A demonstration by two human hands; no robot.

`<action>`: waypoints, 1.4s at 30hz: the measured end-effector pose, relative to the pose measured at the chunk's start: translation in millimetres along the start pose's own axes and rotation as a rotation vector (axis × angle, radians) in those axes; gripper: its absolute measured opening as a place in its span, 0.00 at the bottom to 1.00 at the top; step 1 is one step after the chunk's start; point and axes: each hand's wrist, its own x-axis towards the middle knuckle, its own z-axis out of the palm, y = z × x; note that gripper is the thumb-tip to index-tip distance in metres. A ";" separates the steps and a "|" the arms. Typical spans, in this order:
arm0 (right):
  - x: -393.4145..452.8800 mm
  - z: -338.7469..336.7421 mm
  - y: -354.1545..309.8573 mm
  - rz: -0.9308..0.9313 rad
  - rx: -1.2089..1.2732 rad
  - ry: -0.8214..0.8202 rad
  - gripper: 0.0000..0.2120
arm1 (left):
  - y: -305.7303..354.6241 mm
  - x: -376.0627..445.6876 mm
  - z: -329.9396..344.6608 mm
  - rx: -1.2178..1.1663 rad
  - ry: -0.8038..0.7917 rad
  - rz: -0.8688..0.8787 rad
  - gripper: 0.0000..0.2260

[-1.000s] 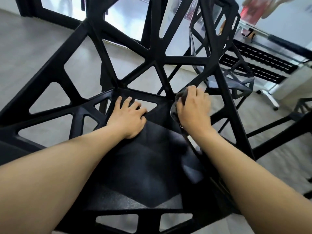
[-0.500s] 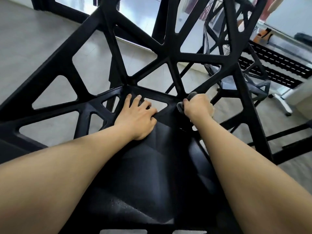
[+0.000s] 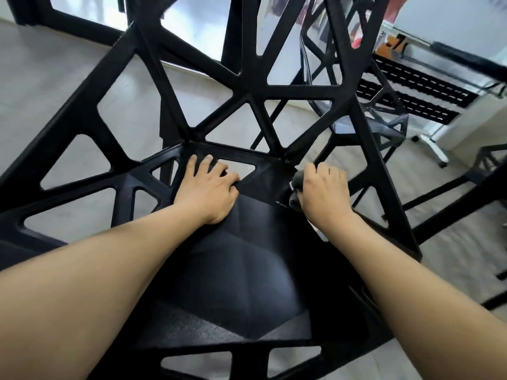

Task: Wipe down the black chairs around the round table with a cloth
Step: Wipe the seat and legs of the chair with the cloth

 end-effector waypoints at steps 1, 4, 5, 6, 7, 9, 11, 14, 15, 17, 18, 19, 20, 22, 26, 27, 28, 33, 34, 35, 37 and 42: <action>1.9 -0.8 -0.6 0.021 0.092 -0.017 0.15 | 0.9 -1.0 0.1 0.001 -0.002 0.004 0.20; 7.2 0.2 -12.8 0.120 0.401 -0.032 0.17 | 0.7 -1.9 -1.6 0.007 -0.003 0.008 0.20; 5.9 0.9 -20.1 0.096 0.416 -0.011 0.17 | 0.5 -2.1 -1.9 0.009 -0.005 0.007 0.20; 3.4 1.2 -27.9 0.057 0.429 0.005 0.17 | 0.5 -2.1 -2.0 0.010 -0.005 0.007 0.20; -0.7 -1.7 -36.0 0.021 0.475 0.004 0.16 | 0.7 -1.5 -1.6 0.010 -0.003 0.008 0.20; -11.8 -11.3 -54.1 -0.054 0.613 -0.075 0.15 | 0.1 -0.8 -0.9 0.008 0.004 0.008 0.20; -24.2 -25.3 -71.4 -0.151 0.723 -0.118 0.16 | -1.7 -0.5 -0.5 0.015 0.008 0.013 0.20; -34.8 -31.5 -70.4 -0.300 0.788 -0.127 0.14 | -4.0 0.0 0.2 0.014 0.005 0.023 0.20; -29.5 -26.7 -60.7 -0.300 0.727 -0.108 0.13 | -4.3 0.3 0.4 0.012 0.013 0.021 0.20; -12.1 -14.5 -36.0 -0.163 0.542 -0.063 0.14 | -4.0 0.6 0.3 -0.003 0.006 0.013 0.20; -5.3 -10.1 -26.6 -0.077 0.463 -0.046 0.14 | -3.2 0.9 0.8 -0.012 0.006 0.011 0.20; -3.0 -7.6 -24.1 -0.011 0.428 -0.028 0.15 | -2.6 1.4 1.9 -0.017 0.014 0.009 0.20; -4.8 -7.4 -29.0 0.017 0.437 -0.019 0.15 | -2.6 1.9 1.9 -0.016 0.022 0.005 0.19; -21.3 -16.8 -50.0 0.016 0.558 -0.052 0.16 | -3.6 3.7 2.0 -0.014 0.015 0.002 0.19; -74.4 -46.2 -80.5 -0.196 0.818 -0.082 0.14 | -3.1 2.8 1.5 -0.001 0.007 -0.005 0.19; -75.4 -49.9 -76.6 -0.228 0.803 -0.075 0.14 | -3.1 2.9 1.2 -0.001 0.001 -0.006 0.20; -71.6 -49.3 -67.8 -0.234 0.725 -0.083 0.15 | -3.0 2.5 1.0 -0.002 0.000 -0.005 0.20; -41.9 -22.6 20.1 -0.103 0.073 0.075 0.10 | -2.9 1.2 0.0 -0.015 -0.008 -0.008 0.20; -43.2 -17.6 29.3 -0.097 0.052 0.116 0.08 | -2.6 1.5 0.2 -0.013 -0.001 -0.010 0.20; -45.9 -15.7 29.4 -0.090 0.066 0.120 0.08 | -3.1 2.1 0.1 -0.010 0.000 -0.009 0.20; -54.2 -18.7 11.3 -0.039 0.208 0.065 0.11 | -3.1 3.2 0.6 -0.013 -0.008 -0.006 0.20; -83.5 -40.7 -33.6 -0.127 0.784 -0.147 0.11 | -2.1 3.4 0.6 -0.009 -0.010 -0.004 0.20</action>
